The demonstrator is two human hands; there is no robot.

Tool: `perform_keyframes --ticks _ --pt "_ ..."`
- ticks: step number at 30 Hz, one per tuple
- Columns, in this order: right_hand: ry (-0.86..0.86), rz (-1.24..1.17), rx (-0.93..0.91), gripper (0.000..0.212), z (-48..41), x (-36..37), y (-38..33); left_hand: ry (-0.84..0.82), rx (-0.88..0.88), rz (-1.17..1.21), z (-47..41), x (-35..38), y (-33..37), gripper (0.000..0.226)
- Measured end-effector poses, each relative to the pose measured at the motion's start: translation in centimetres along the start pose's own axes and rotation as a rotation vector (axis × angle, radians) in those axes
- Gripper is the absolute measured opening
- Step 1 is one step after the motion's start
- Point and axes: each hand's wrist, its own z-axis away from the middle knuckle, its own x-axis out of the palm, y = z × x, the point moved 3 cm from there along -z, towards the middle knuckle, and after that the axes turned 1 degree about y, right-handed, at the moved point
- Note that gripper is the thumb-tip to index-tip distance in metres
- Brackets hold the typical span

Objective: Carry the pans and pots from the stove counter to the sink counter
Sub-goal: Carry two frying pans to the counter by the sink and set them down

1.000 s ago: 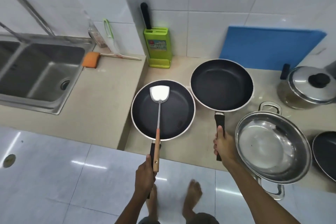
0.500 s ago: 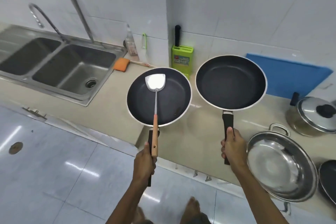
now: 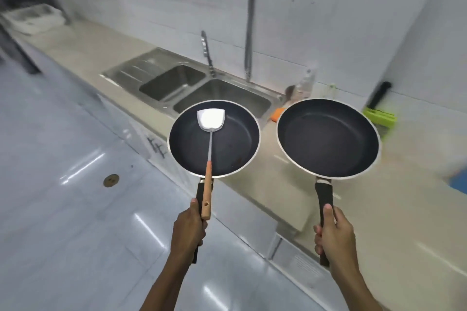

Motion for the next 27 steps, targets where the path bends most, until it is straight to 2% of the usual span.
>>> perform_keyframes --ticks 6,12,19,24,27 --pt "-0.142 0.072 -0.087 0.023 -0.4 12.9 -4.3 0.118 -0.07 0.043 -6.7 -11.3 -0.8 0.062" --pt "-0.287 0.094 -0.152 0.021 -3.1 26.5 -9.1 0.224 -0.102 0.133 -14.6 -19.1 -0.6 0.061" --pt "-0.413 0.12 -0.193 0.023 -8.8 45.1 -15.9 0.356 -0.143 0.167 -28.8 -28.5 1.8 0.061" --pt "-0.487 0.12 -0.178 0.023 -12.0 57.5 -22.0 0.409 -0.25 0.183 -39.4 -35.2 3.6 0.064" --pt "-0.525 0.126 -0.178 0.022 -13.4 64.3 -25.0 0.424 -0.247 0.203 -44.7 -38.6 4.6 0.064"
